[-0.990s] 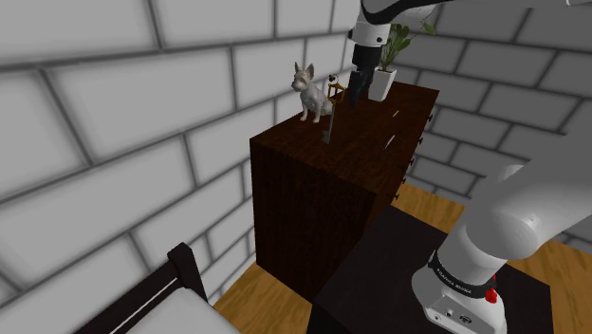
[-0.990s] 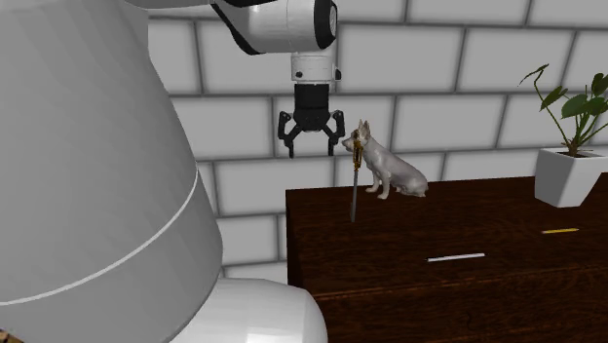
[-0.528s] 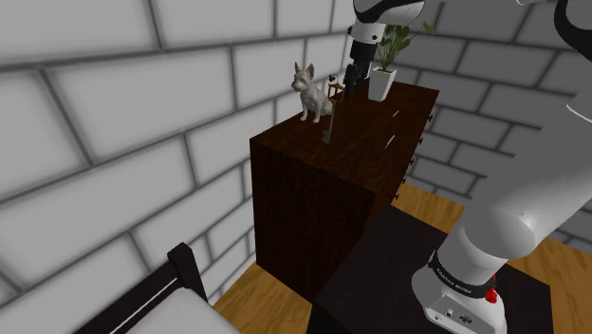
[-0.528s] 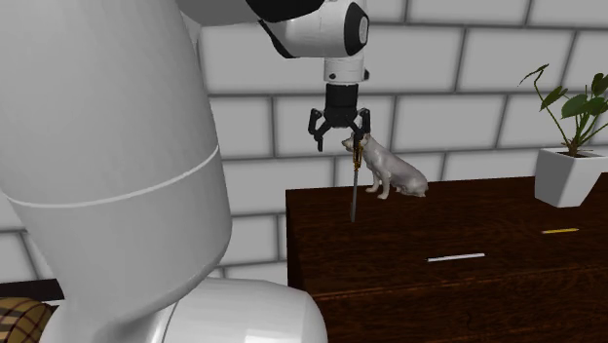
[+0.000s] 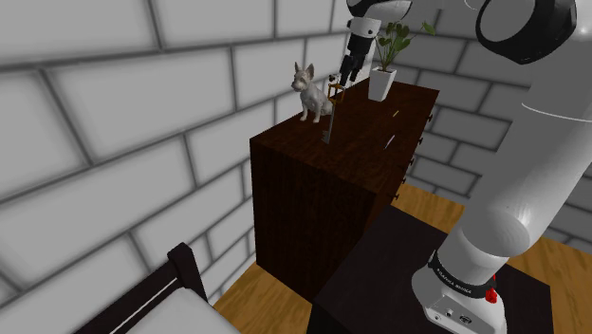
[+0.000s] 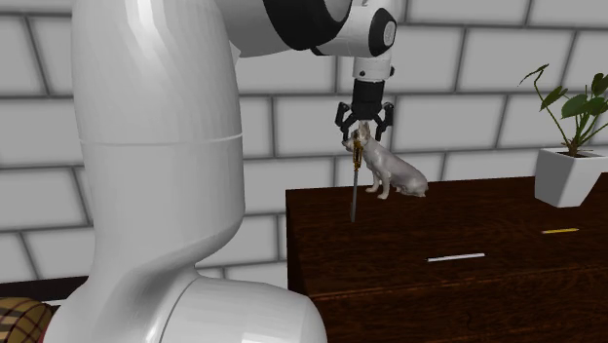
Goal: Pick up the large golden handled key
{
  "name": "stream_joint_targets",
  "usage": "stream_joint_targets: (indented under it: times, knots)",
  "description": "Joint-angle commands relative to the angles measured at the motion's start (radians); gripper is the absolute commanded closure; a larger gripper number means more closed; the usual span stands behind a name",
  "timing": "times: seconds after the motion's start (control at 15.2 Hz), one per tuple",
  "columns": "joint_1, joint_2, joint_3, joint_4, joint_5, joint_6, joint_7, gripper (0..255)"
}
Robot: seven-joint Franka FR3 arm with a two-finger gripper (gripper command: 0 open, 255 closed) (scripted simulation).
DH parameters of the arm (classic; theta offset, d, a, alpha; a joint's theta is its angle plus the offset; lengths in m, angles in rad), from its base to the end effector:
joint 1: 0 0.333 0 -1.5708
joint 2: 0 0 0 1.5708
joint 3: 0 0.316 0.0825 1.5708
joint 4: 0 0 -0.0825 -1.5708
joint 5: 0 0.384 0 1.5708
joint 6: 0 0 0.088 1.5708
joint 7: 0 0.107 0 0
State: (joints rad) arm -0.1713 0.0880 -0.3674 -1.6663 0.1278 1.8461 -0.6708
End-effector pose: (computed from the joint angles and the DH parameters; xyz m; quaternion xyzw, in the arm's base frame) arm 0.5232 -0.2918 0.5568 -0.9963 -0.0530 -0.0667 0.0105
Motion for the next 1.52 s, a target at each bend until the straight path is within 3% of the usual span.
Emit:
stream_joint_targets:
  times: [0.0,0.46,0.53,1.12,1.45]
  knots:
    - [-0.005,0.015,-0.002,-0.002,0.01,0.019,-0.011,0]
    - [-0.003,0.017,-0.001,-0.075,0.014,0.093,-0.019,0]
    - [-0.003,0.017,-0.001,-0.071,0.014,0.09,-0.018,255]
    - [-0.003,0.017,-0.001,-0.074,0.014,0.093,-0.019,255]
    - [-0.005,0.015,-0.002,-0.01,0.011,0.027,-0.012,255]
